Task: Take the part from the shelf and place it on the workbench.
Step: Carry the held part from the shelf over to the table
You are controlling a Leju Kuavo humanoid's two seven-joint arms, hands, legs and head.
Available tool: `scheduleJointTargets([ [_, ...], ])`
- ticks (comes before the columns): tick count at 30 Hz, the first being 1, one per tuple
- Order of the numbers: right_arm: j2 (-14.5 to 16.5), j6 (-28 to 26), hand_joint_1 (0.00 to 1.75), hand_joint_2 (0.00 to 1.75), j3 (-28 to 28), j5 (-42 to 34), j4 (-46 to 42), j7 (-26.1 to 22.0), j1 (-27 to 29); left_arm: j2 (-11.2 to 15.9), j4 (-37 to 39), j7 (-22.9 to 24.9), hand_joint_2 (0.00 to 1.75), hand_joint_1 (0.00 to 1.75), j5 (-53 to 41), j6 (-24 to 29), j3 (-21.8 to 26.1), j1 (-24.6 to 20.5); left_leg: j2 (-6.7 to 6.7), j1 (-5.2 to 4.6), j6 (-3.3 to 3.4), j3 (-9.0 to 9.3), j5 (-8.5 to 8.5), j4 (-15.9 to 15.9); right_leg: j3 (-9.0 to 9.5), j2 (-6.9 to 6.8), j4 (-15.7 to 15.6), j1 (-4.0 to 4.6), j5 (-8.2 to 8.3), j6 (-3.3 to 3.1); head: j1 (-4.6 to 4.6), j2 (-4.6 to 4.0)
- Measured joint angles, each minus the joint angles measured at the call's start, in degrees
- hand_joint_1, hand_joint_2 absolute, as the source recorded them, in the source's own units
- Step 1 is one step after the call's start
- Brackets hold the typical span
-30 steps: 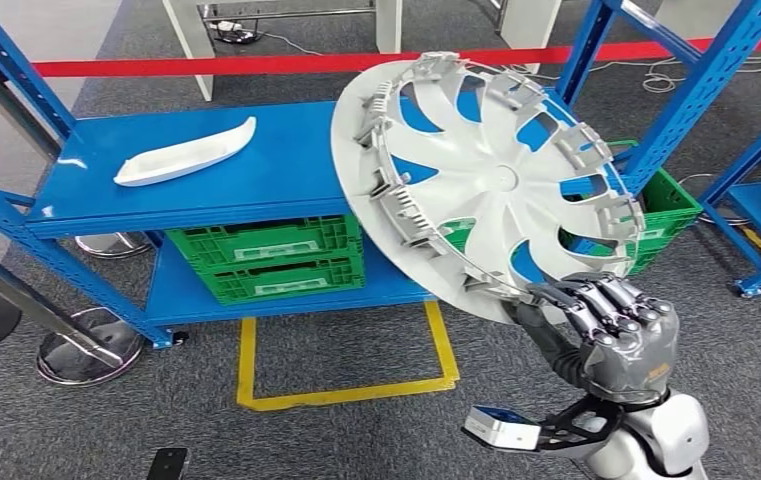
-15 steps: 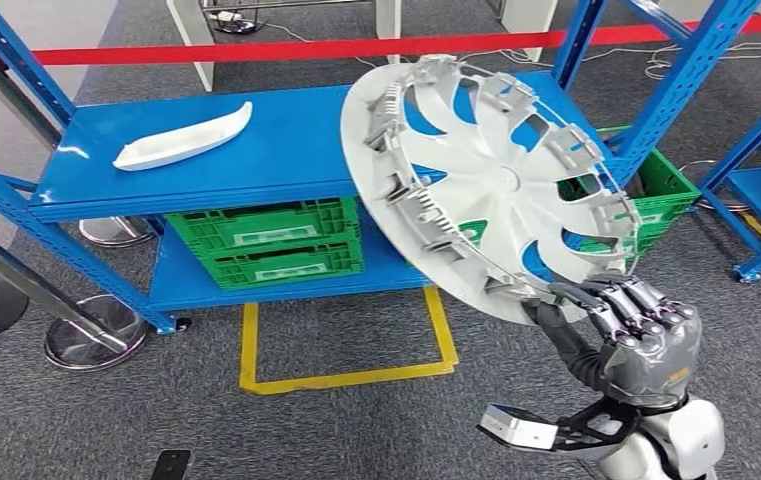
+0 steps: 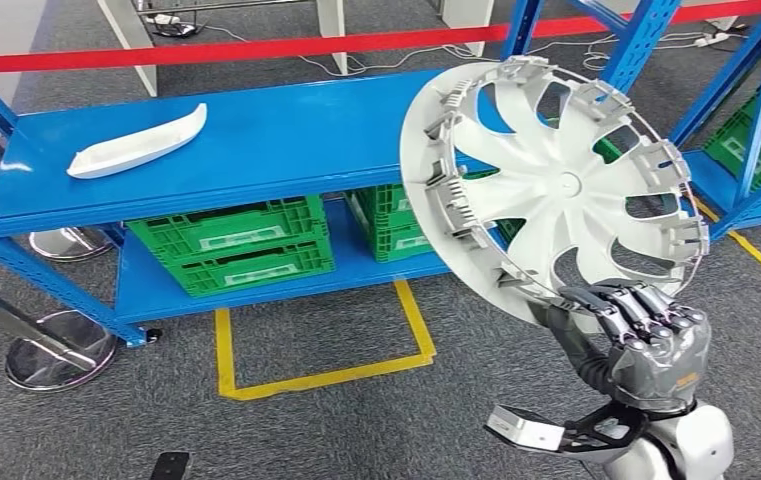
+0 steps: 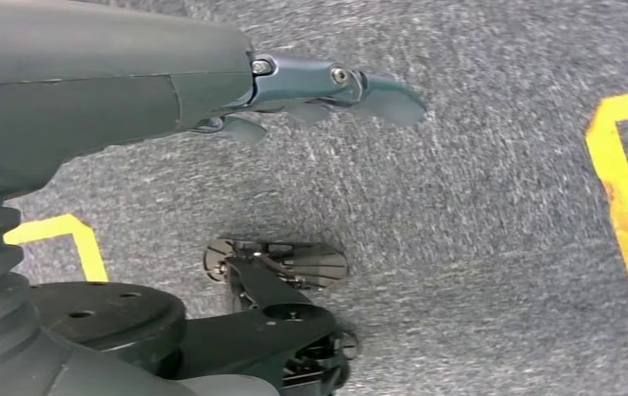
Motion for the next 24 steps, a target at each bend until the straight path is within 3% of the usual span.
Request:
scheduleJointTargets([
  [2,0.00,-0.01,1.75,1.75,-0.52,0.41,-0.41,-0.01,0.41,-0.10,0.01,0.02,1.75,0.00,-0.21,-0.13,-0.07,0.05,1.33,0.17,0.49,-0.01,0.25,-0.71,-1.79,-1.97,2.86,0.18,-1.94,0.42,0.30,0.00],
  [4,0.00,-0.01,1.75,1.75,-0.95,1.00,-0.67,-0.02,0.65,-0.16,0.02,0.04,1.75,0.00,-0.35,-0.26,-0.11,0.19,2.75,-0.09,0.76,-0.11,0.36,-0.74,-5.14,-4.19,10.00,0.25,-5.46,0.62,0.52,0.00],
  [6,0.00,-0.01,1.75,1.75,-1.40,1.93,-0.97,-0.03,1.19,-0.24,0.01,0.19,1.75,0.00,-0.45,-0.31,-0.13,0.25,4.33,-0.34,0.84,-0.17,0.37,-0.69,-7.47,-4.85,15.46,0.26,-6.95,0.68,0.51,0.00],
  [7,0.00,0.00,1.75,1.75,-1.62,2.43,-1.15,-0.04,1.51,-0.29,0.01,0.27,1.75,0.00,-0.52,-0.31,-0.15,0.20,5.05,-0.41,0.85,-0.17,0.37,-0.67,-7.12,-5.04,15.10,0.26,-6.13,0.64,0.51,0.00],
  [8,-0.01,0.00,1.75,1.75,-1.89,2.89,-1.37,-0.04,1.82,-0.37,0.01,0.34,1.75,0.00,-0.60,-0.30,-0.17,0.10,5.71,-0.46,0.83,-0.16,0.36,-0.63,-5.57,-5.44,12.38,0.29,-4.42,0.51,0.52,0.00],
  [10,-0.02,0.00,1.75,1.75,-2.32,3.37,-1.80,-0.04,2.12,-0.56,0.01,0.37,1.75,0.00,-0.76,-0.30,-0.22,-0.09,6.85,-0.69,0.64,-0.18,0.24,-0.40,-1.12,-7.81,4.30,0.68,-1.42,0.10,0.55,0.00],
  [12,-0.02,-0.01,1.75,1.75,-2.61,3.47,-2.32,-0.04,2.28,-0.68,0.00,0.37,1.75,0.00,-0.90,-0.29,-0.22,-0.15,7.83,-1.02,0.27,-0.28,0.15,-0.12,1.09,-9.48,0.07,1.15,-0.61,-0.50,0.49,0.00],
  [15,-0.02,0.00,1.75,1.75,-3.24,4.08,-3.19,0.03,2.89,-0.70,0.01,0.35,1.75,0.00,-1.07,-0.31,-0.25,-0.20,9.09,-1.08,-0.34,-0.25,0.05,0.09,0.79,-8.05,-0.20,1.20,-0.23,-1.40,0.50,0.00],
  [17,-0.02,-0.01,1.75,1.75,-3.72,4.68,-3.74,0.16,3.29,-0.69,0.02,0.35,1.75,0.00,-1.15,-0.33,-0.28,-0.27,6.96,-0.78,-0.95,-1.01,-2.08,2.48,0.60,-6.81,-0.35,0.92,0.23,-2.09,0.39,0.00],
  [19,-0.02,-0.01,1.75,1.75,-3.98,4.91,-4.00,0.27,3.44,-0.66,0.01,0.35,1.75,0.00,-1.17,-0.34,-0.29,-0.19,3.87,-0.51,-1.42,-3.54,-6.29,9.31,0.32,-5.43,-0.35,0.81,0.56,-2.54,0.24,0.00],
  [21,-0.02,0.00,1.75,1.75,-4.14,4.95,-4.05,0.33,3.57,-0.61,0.00,0.35,1.75,0.00,-1.17,-0.34,-0.29,-0.02,3.01,-0.46,-1.44,-5.87,-8.73,15.59,0.03,-3.77,-0.30,0.89,0.81,-2.69,0.21,0.00],
  [22,-0.02,0.00,1.75,1.75,-4.21,4.96,-4.09,0.33,3.67,-0.59,0.01,0.35,1.75,0.00,-1.17,-0.34,-0.29,0.01,2.89,-0.47,-1.31,-5.88,-8.31,16.04,-0.08,-2.90,-0.26,0.94,0.95,-2.67,0.22,0.00],
  [24,-0.02,0.00,1.75,1.75,-4.34,4.99,-4.21,0.36,3.83,-0.58,0.01,0.35,1.75,0.00,-1.27,-0.36,-0.30,-0.01,1.83,-0.50,-0.67,-3.02,-4.68,10.57,-0.17,-1.18,-0.21,1.02,1.19,-2.50,0.21,0.00],
])
